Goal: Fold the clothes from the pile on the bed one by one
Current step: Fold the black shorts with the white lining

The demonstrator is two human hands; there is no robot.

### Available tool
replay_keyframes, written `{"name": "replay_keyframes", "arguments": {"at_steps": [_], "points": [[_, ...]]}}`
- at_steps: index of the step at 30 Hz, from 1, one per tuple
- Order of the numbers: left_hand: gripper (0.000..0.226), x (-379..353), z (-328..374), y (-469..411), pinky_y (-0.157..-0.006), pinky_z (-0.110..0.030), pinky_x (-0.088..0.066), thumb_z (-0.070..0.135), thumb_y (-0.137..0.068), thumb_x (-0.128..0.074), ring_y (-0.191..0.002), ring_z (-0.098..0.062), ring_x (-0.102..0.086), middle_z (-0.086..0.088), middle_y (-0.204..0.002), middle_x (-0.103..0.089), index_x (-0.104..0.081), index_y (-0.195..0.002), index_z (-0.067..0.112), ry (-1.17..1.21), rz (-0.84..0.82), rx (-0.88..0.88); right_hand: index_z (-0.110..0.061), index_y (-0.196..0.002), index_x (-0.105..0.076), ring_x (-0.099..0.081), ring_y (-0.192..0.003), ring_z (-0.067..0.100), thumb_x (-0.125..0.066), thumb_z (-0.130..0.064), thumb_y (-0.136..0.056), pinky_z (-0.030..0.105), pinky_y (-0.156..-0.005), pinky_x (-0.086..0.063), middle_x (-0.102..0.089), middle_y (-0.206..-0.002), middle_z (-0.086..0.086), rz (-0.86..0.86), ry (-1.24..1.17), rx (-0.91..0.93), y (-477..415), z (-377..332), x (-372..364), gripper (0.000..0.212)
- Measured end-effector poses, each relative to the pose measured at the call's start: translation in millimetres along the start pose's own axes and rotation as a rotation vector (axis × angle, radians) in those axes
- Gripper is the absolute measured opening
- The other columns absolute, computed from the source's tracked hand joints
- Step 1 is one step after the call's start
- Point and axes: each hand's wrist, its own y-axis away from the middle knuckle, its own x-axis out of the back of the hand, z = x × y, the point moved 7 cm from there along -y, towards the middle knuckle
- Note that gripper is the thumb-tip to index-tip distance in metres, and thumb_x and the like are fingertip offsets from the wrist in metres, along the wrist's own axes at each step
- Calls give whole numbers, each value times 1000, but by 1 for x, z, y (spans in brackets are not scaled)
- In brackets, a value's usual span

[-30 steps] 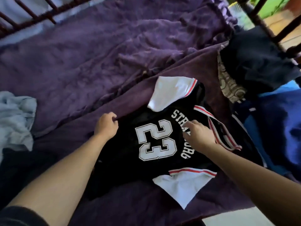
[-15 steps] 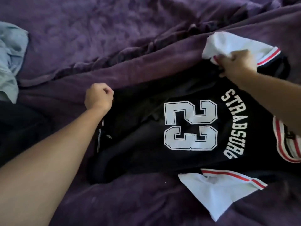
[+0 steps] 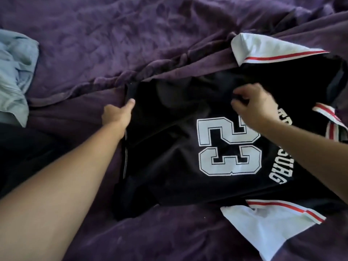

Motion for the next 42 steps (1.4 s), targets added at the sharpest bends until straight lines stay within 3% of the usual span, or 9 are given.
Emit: {"name": "replay_keyframes", "arguments": {"at_steps": [4, 9, 14, 19, 24, 27, 30, 36, 42], "points": [[35, -18, 1, -6, -64, -29, -45, 40, -73, -77, -73, -19, -54, -2, -77, -59, -55, -65, 14, 185, -69, -67, -20, -132, -54, -44, -124, 31, -65, -36, -86, 41, -93, -41, -49, -132, 10, -190, 85, -130, 24, 23, -45, 50], [21, 19, 51, -27, -74, -34, -57, 21, -79, -56, -85, -30, -68, -11, -91, -72, -73, -89, 12, 169, 201, -253, -21, -132, -56, -49, -119, 36, -67, -39, -83, 41, -94, -41, -53, -127, 16, -172, 90, -154, 4, 23, -45, 52], [46, -2, 55, -24, -41, -28, -53, 45, -65, -80, -61, -15, -61, 1, -90, -58, -57, -92, 16, 148, 32, -181, -21, -131, -57, -49, -120, 35, -67, -42, -83, 40, -96, -41, -53, -127, 16, -217, 111, -181, 1, 20, -45, 53], [24, -14, 72, -45, -79, -42, -59, 21, -73, -73, -88, -29, -70, -13, -100, -71, -65, -94, 15, -33, 13, -208, -22, -138, -48, -44, -122, 36, -66, -41, -83, 41, -96, -40, -49, -130, 15, -249, 252, -64, 2, 13, -49, 61], [8, 6, 112, -68, -38, -22, -47, 13, -95, -42, -45, -7, -64, 0, -74, -62, -45, -97, 20, 230, 31, -224, -27, -146, -37, -41, -128, 33, -64, -45, -85, 43, -99, -38, -45, -138, 11, -251, 297, 12, -5, 18, -50, 69], [14, 0, 115, -56, -68, -27, -57, 16, -94, -45, -92, -17, -69, 0, -108, -64, -53, -102, 25, 117, -44, -263, -29, -150, -27, -39, -133, 32, -67, -44, -84, 44, -103, -36, -39, -147, 10, -308, 255, -11, 4, 19, -54, 78], [28, 10, 95, -13, -95, -28, -45, 22, -87, -60, -109, -22, -59, -6, -121, -61, -58, -115, 16, -19, 99, -458, -25, -148, -31, -35, -135, 31, -68, -35, -85, 46, -103, -37, -33, -152, 9, -260, 234, 27, 31, 11, -42, 74], [34, 21, -36, 89, -82, -41, -40, 37, -87, -63, -101, -35, -55, -16, -107, -59, -58, -102, 7, -95, 106, -482, -15, -93, -65, -58, -91, 25, -69, -25, -84, 34, -65, -50, -59, -95, 2, -12, 70, 217, 147, -14, -16, 14], [39, 20, -162, 163, -77, -34, -42, 32, -80, -75, -93, -35, -62, -14, -93, -66, -65, -104, 2, -37, -104, -250, -20, -96, -68, -60, -91, 27, -78, -46, -68, 40, -73, -50, -61, -96, -1, -243, 248, 257, 268, 8, -48, 40]]}}
